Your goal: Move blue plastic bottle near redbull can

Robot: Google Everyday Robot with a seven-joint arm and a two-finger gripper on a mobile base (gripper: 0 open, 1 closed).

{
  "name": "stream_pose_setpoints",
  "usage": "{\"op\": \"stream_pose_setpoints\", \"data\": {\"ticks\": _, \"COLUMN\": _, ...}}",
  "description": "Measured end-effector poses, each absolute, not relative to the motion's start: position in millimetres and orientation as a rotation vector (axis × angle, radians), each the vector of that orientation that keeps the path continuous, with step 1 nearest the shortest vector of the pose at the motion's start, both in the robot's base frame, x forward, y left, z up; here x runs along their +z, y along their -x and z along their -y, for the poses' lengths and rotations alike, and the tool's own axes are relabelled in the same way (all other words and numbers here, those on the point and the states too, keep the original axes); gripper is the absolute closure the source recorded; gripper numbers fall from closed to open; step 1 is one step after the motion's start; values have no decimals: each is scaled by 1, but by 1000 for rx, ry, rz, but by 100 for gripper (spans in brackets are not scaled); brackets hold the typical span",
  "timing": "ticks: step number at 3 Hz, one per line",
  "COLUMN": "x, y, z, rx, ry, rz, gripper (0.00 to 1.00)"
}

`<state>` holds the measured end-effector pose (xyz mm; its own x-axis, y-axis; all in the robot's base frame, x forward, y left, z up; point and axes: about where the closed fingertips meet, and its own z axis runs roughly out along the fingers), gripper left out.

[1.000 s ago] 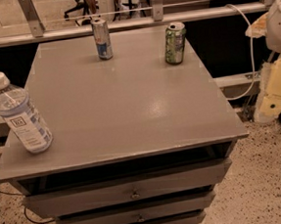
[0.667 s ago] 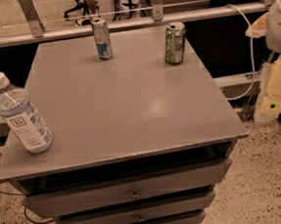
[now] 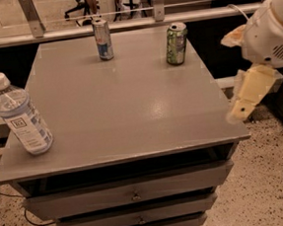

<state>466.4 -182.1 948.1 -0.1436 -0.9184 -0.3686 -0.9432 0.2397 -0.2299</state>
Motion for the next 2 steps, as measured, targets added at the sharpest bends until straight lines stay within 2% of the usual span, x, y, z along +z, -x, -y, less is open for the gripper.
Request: {"op": "stream_pose_setpoints", "data": {"ticks": 2, "x": 916, "y": -513, "z": 59, "rx": 529, "ry": 1625, "rz": -1755, "gripper": 0}}
